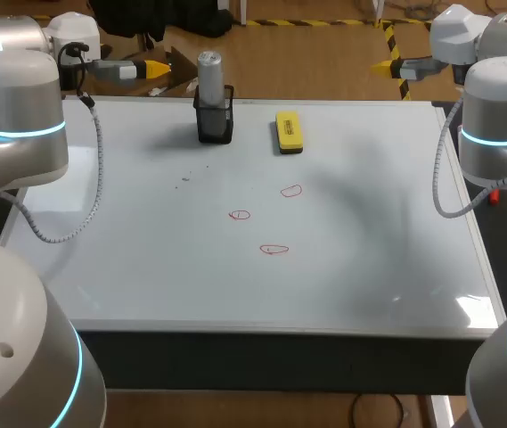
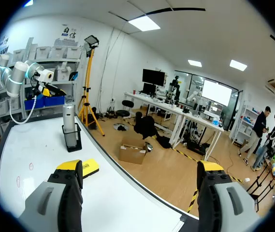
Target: Pick up the inspection probe, press it on each red-marked spot on the whiteboard one by one, put down the probe, pick up the eraser, and wipe off all the red marks.
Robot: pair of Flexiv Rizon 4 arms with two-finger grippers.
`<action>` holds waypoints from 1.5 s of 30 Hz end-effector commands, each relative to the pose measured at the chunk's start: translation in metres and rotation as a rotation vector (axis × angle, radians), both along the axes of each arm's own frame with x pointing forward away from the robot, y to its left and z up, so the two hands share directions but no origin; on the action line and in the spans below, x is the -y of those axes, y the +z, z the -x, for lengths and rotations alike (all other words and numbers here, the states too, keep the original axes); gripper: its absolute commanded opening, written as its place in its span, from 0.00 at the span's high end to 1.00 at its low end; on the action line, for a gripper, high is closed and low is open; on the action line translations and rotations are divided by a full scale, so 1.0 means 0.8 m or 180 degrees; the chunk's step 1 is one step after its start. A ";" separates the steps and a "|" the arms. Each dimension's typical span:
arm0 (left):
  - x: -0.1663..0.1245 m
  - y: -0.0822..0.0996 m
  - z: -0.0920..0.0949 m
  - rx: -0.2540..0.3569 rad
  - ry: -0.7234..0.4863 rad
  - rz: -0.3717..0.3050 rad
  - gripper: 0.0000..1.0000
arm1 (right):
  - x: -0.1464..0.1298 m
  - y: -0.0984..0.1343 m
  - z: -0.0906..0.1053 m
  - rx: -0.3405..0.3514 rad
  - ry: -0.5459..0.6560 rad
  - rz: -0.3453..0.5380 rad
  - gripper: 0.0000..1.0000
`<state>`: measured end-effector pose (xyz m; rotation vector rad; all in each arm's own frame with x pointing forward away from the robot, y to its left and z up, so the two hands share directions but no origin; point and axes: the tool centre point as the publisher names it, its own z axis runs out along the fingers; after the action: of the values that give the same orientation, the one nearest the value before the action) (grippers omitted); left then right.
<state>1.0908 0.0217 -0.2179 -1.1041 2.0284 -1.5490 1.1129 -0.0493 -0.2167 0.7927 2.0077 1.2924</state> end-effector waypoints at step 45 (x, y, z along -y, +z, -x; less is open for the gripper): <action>0.167 -0.011 -0.062 0.0724 -0.3199 0.0740 0.00 | 0.000 0.000 -0.001 -0.0002 0.0002 0.0001 0.00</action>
<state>1.1346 -0.1096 -0.2211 -0.0332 2.3341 -2.1374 1.1128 -0.0493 -0.2166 0.7928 2.0076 1.2923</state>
